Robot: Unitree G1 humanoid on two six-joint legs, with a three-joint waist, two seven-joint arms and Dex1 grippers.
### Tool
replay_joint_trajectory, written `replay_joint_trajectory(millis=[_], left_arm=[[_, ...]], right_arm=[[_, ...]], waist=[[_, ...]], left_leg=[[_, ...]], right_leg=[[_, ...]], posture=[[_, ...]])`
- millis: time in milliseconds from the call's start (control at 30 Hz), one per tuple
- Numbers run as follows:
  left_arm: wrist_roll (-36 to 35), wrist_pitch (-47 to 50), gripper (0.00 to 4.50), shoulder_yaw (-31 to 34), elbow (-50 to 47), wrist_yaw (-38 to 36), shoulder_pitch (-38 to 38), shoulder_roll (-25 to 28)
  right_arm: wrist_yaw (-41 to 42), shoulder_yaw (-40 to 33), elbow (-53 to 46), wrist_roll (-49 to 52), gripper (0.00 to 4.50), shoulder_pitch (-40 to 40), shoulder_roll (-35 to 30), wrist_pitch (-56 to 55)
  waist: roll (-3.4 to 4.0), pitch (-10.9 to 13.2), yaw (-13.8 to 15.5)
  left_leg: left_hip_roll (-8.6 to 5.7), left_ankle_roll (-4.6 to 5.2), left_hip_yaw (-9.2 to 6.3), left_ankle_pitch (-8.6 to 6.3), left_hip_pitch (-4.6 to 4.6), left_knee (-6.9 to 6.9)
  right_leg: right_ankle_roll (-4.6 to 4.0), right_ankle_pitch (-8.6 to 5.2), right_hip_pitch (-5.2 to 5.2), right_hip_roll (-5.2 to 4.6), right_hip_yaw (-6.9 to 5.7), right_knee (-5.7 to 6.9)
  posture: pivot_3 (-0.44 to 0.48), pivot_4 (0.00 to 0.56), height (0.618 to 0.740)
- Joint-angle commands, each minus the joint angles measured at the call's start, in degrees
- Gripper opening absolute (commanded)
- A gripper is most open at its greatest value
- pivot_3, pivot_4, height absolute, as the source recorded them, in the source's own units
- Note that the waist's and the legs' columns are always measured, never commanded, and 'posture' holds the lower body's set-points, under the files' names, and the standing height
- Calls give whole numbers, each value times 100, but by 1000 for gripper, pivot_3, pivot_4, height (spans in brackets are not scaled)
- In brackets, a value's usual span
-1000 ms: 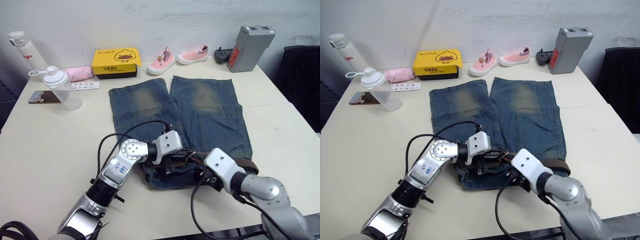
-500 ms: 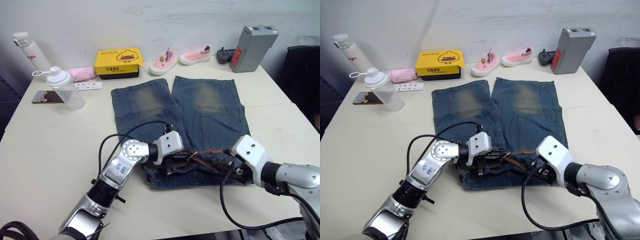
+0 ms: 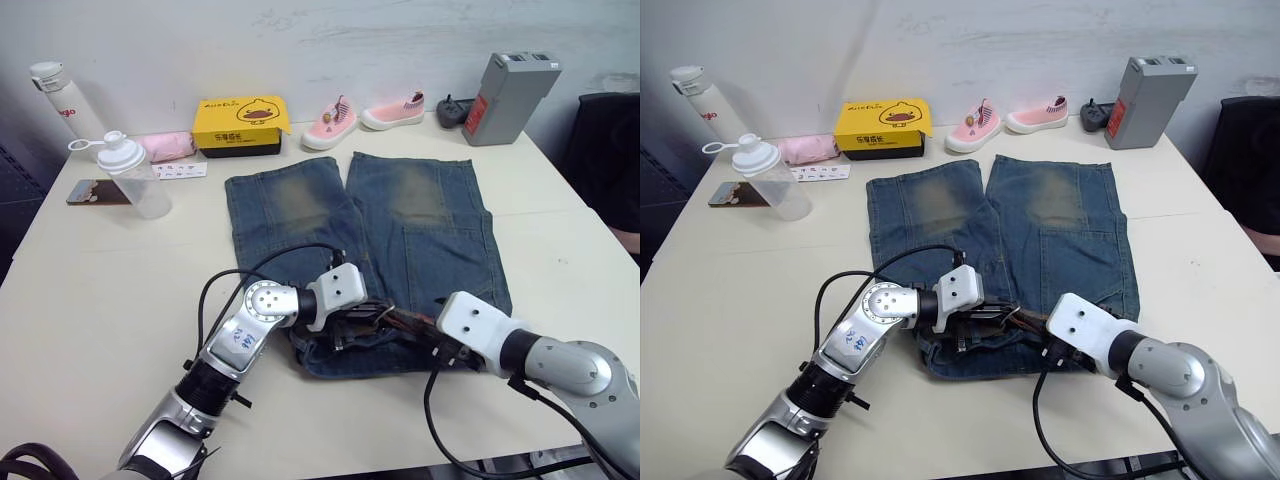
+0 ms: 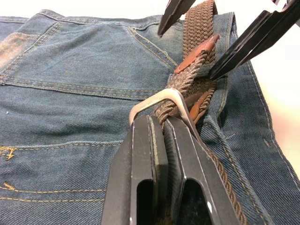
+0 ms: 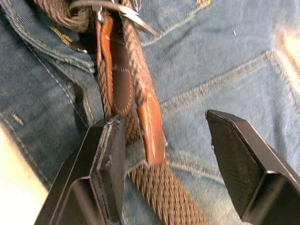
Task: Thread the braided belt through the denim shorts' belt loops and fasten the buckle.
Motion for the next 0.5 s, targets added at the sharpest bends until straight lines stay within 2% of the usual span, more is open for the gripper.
replay_joint_trajectory(millis=[33,67,200,367,400,500], left_arm=[[-12,-22,69,-9,-138,-33,1,-29],[-12,-25,69,-6,-142,-33,-1,-26],[-20,-29,69,3,-147,-36,-18,-31],[-178,-29,69,126,-177,-73,-25,-80],[-308,79,837,194,-230,-119,-12,-94],[-674,380,1933,463,-467,-200,30,-80]], right_arm=[[-146,110,-3,-215,2371,-143,-62,-132],[-139,126,10,-214,2091,-152,-68,-124],[-101,206,59,-220,95,-140,-103,-45],[-104,254,72,-221,36,-166,-116,-8],[-111,275,69,-218,0,-174,-104,5],[-119,307,62,-218,0,-160,-96,32]], waist=[[0,0,3],[0,0,2],[0,0,7],[0,0,5],[0,0,6],[0,0,0]], left_leg=[[0,0,-1,0,0,0],[1,0,-1,0,0,0],[1,0,-2,0,-1,0],[1,0,-1,0,-1,1],[1,0,-1,0,-1,1],[2,0,-2,0,-1,2]], right_leg=[[0,0,0,0,0,-1],[0,0,0,0,-1,-1],[0,0,0,0,-2,1],[0,0,0,0,-1,1],[0,0,0,0,-1,2],[0,0,0,1,-2,6]], posture=[[0,150,739],[0,150,739],[0,150,739],[0,150,739],[0,150,739],[0,150,739]])
